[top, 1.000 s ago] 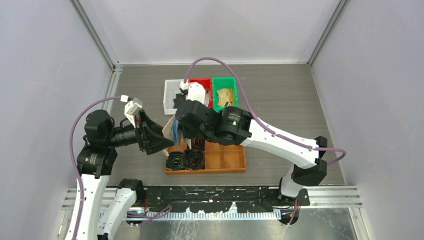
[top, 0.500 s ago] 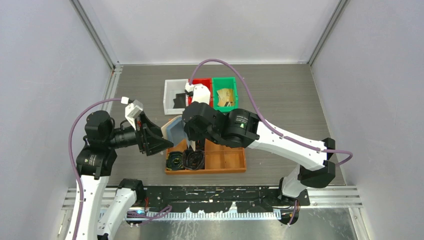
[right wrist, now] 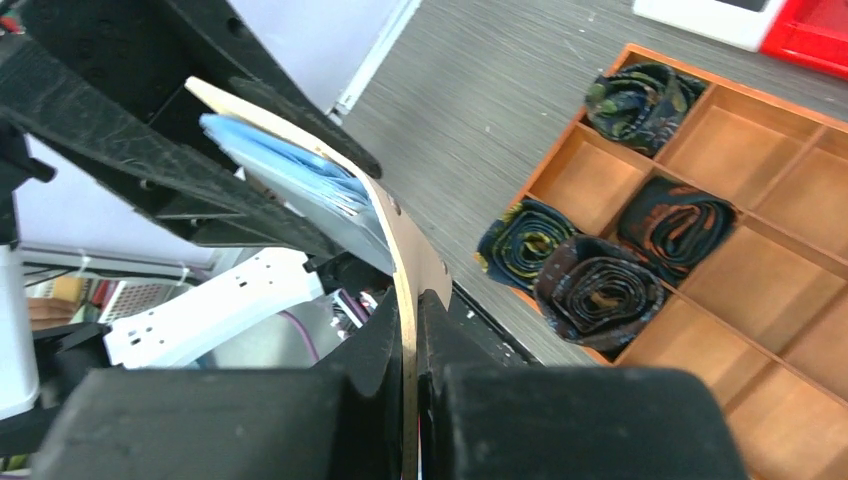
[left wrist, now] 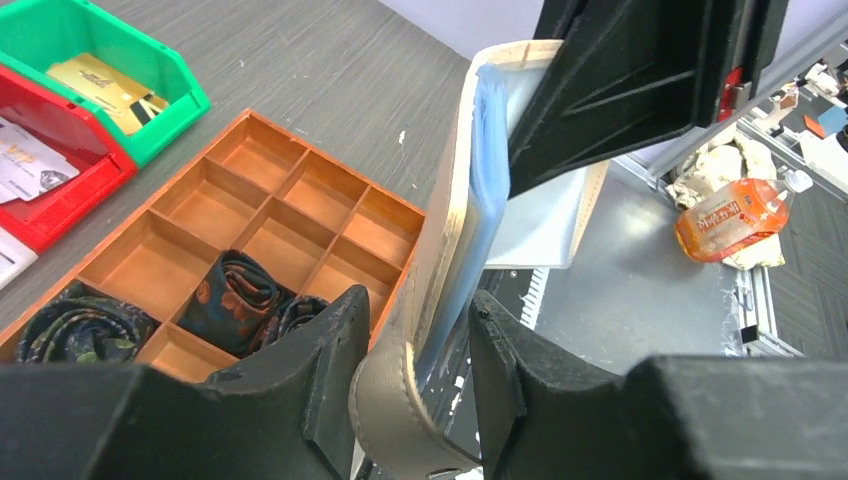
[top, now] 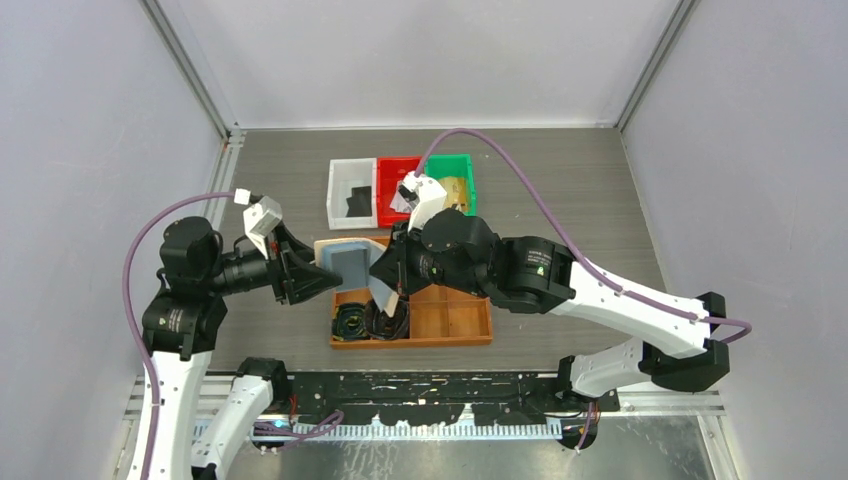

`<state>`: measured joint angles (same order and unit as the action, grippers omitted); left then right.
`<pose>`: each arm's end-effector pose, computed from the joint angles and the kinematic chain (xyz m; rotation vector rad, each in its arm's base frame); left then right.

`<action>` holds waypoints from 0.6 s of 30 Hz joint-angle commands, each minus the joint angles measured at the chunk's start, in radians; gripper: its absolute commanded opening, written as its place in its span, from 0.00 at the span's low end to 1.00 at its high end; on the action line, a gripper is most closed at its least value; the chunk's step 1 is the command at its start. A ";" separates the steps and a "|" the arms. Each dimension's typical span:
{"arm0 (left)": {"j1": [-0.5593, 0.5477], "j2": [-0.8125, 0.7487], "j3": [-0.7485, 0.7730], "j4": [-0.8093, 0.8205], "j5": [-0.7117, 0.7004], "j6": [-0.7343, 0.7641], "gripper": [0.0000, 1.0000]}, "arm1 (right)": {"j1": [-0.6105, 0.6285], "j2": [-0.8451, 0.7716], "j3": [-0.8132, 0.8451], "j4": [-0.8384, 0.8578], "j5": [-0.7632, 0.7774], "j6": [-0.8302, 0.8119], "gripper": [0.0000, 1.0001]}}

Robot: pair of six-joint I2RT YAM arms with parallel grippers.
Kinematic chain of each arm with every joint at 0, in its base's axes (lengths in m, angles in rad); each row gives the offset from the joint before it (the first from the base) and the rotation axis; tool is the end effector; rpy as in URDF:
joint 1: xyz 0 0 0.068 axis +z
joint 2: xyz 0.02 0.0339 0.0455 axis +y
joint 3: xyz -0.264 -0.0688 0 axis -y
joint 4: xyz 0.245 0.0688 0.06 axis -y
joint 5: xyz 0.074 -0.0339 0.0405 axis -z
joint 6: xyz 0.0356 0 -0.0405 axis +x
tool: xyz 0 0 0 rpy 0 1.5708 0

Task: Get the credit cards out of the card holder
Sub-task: Remove the credit card from the card holder.

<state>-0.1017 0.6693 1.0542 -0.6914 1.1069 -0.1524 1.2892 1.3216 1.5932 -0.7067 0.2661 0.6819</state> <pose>0.0995 -0.0422 0.3978 0.7263 1.7199 -1.2003 0.0849 0.2597 0.4472 -0.4625 2.0831 0.9734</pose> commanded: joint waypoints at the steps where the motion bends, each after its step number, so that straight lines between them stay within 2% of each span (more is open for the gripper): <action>1: 0.005 -0.013 0.003 0.078 -0.012 -0.032 0.42 | -0.001 -0.035 -0.019 0.150 -0.079 -0.013 0.01; 8: 0.004 -0.008 0.058 -0.019 0.110 0.040 0.41 | -0.004 -0.055 -0.039 0.153 -0.069 -0.022 0.01; 13: 0.004 0.017 0.127 -0.198 0.140 0.185 0.43 | -0.010 -0.075 -0.058 0.157 -0.076 -0.019 0.01; 18: 0.004 0.021 0.148 -0.265 0.140 0.245 0.42 | -0.019 -0.108 -0.084 0.175 -0.109 -0.017 0.01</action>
<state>-0.1017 0.6796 1.1614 -0.8680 1.2098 0.0002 1.2789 1.2739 1.5112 -0.6258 0.1837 0.6777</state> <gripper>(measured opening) 0.425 0.088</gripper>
